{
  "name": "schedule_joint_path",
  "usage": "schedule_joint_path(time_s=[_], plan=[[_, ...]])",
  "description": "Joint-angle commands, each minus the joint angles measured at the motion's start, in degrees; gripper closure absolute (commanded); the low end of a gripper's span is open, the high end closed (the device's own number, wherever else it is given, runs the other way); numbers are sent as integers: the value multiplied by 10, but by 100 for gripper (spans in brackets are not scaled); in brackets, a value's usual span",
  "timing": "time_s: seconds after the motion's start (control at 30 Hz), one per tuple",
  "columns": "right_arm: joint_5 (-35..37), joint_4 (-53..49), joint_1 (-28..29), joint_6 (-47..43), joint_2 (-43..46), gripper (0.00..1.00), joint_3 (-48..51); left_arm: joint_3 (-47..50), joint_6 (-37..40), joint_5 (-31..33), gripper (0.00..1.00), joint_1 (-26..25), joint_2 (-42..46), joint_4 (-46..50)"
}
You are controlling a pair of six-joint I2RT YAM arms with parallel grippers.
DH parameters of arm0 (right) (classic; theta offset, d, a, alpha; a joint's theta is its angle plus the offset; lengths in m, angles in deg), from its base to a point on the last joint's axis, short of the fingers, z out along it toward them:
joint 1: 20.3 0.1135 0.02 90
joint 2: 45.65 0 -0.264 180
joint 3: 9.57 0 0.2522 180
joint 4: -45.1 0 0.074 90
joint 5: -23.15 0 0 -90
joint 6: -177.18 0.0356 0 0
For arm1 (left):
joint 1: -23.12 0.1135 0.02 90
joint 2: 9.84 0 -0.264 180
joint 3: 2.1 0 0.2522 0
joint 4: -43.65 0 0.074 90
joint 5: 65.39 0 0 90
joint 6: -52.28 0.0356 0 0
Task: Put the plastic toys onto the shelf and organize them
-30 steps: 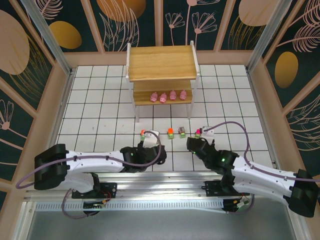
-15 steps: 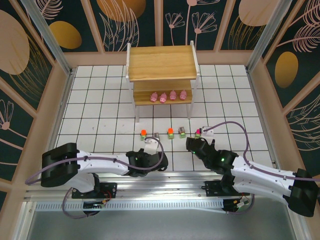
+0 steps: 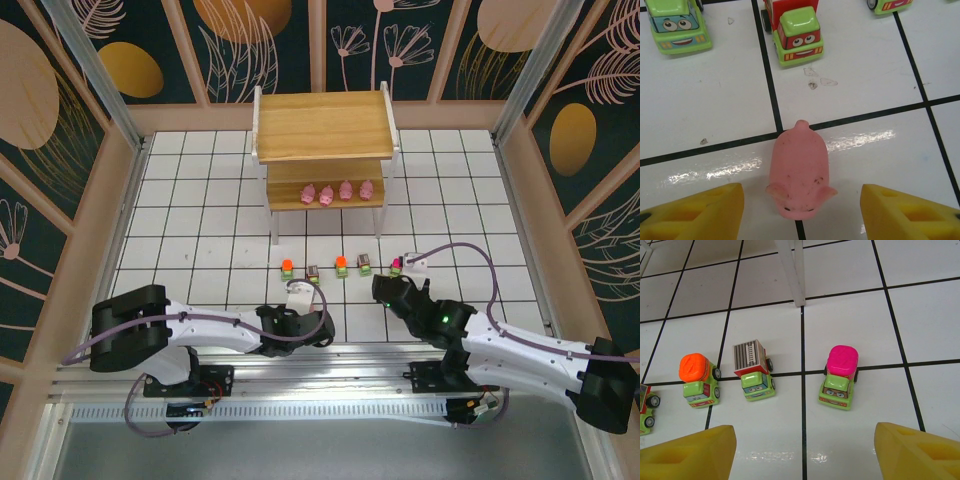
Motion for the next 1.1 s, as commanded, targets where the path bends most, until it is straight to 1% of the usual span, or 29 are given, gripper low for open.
schedule_joint_path(time_s=[0.0,0.4,0.6,1.07], plan=[[17,5,5,6,2,26,6,1,-8,1,38,-2,-15,1],[14,8,5,2,1,31,7,-22,4,30,45,-2,-44,-10],[14,8,5,3,2,32,6,-36,10,28,49,-1,-59,-6],[14,8,6,3,3,34,7,-36,-8,27,57,2,-63,10]])
